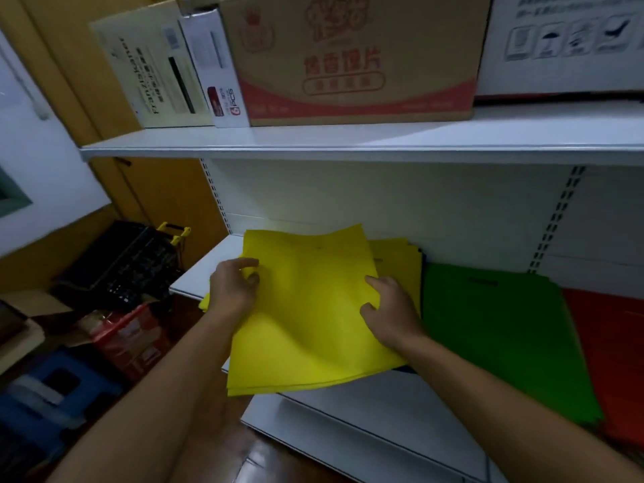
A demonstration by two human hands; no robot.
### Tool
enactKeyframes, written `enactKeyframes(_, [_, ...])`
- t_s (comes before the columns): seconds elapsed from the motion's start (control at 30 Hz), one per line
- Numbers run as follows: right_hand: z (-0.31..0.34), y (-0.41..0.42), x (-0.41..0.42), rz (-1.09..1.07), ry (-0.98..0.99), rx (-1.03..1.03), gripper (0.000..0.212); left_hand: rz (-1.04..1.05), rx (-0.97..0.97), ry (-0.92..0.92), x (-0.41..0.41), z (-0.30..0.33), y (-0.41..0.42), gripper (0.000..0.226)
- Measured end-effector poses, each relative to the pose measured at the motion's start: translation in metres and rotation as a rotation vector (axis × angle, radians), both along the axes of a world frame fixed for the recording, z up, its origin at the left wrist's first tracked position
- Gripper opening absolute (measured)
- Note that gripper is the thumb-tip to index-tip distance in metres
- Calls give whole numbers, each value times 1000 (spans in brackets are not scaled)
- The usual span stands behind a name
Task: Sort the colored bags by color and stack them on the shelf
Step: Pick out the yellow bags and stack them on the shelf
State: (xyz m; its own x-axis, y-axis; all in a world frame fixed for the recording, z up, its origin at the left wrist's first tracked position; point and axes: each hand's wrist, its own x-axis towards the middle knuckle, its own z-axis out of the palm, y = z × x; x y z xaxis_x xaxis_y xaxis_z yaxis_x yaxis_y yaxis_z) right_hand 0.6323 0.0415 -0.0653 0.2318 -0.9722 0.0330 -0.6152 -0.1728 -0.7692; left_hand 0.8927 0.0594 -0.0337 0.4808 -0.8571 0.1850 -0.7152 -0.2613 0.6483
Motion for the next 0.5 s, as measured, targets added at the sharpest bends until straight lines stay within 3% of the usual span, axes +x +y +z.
enactKeyframes(0.5, [-41,-120,130,101,108,58,58,-70,165,-28,124,-29,-120,52])
